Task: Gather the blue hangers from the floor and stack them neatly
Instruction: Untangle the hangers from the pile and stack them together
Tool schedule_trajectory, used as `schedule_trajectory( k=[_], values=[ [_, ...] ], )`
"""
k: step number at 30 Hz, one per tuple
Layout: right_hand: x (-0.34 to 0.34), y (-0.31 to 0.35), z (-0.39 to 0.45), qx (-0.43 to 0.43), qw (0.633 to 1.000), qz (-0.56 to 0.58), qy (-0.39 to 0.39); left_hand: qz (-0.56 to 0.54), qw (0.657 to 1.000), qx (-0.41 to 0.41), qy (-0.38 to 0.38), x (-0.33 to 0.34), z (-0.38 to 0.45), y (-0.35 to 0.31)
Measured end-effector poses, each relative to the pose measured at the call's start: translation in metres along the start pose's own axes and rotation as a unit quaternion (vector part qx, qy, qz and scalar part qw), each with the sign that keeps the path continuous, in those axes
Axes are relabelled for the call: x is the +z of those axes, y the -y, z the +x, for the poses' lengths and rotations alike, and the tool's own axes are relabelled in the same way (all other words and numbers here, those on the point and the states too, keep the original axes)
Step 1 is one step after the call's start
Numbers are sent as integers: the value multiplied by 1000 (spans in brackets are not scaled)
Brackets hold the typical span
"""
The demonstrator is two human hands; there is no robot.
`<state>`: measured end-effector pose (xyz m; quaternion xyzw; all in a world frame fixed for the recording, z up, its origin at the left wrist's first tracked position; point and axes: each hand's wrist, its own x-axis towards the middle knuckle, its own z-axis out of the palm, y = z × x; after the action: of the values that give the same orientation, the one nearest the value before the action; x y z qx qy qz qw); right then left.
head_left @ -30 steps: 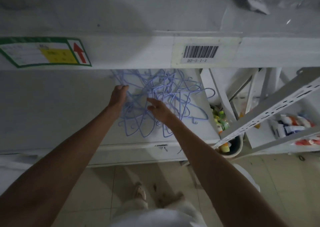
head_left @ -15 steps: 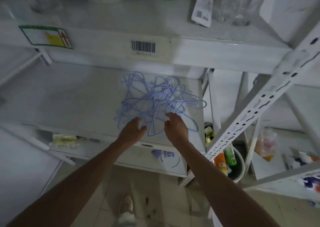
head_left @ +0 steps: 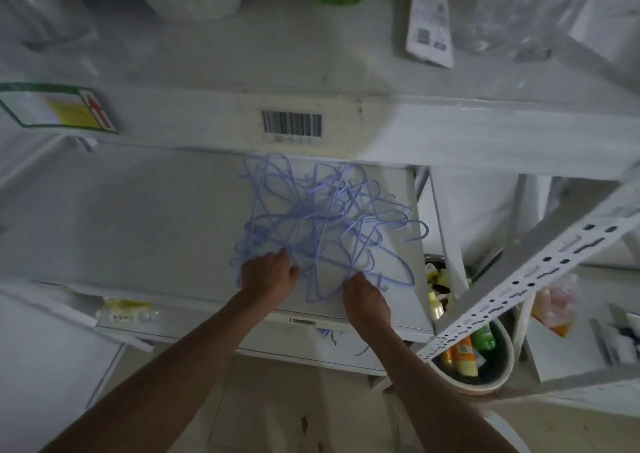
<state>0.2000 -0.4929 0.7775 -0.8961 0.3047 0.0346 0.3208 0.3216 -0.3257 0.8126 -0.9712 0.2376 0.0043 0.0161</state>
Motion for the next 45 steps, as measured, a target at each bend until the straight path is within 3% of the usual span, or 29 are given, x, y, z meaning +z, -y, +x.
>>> schedule_trajectory(
  k=[3,7,13,16,30,45],
  values=[
    [5,-1,5,-5,1000,-8,-5,-43,999,-19,21,22,30,-7],
    [7,-1,10,44,996,70,-26,-85,996,-6,-38,45,36,0],
    [21,0,22,57,993,-48,-89,-93,994,-12,-56,51,27,2],
    [22,1,28,63,990,-56,-111,-139,990,-7,-29,49,29,4],
    [28,-1,31,67,985,-49,-152,-255,954,-40,-150,55,5,55],
    [30,2,24,88,983,-41,-154,-162,984,-58,-49,66,30,35]
  ],
)
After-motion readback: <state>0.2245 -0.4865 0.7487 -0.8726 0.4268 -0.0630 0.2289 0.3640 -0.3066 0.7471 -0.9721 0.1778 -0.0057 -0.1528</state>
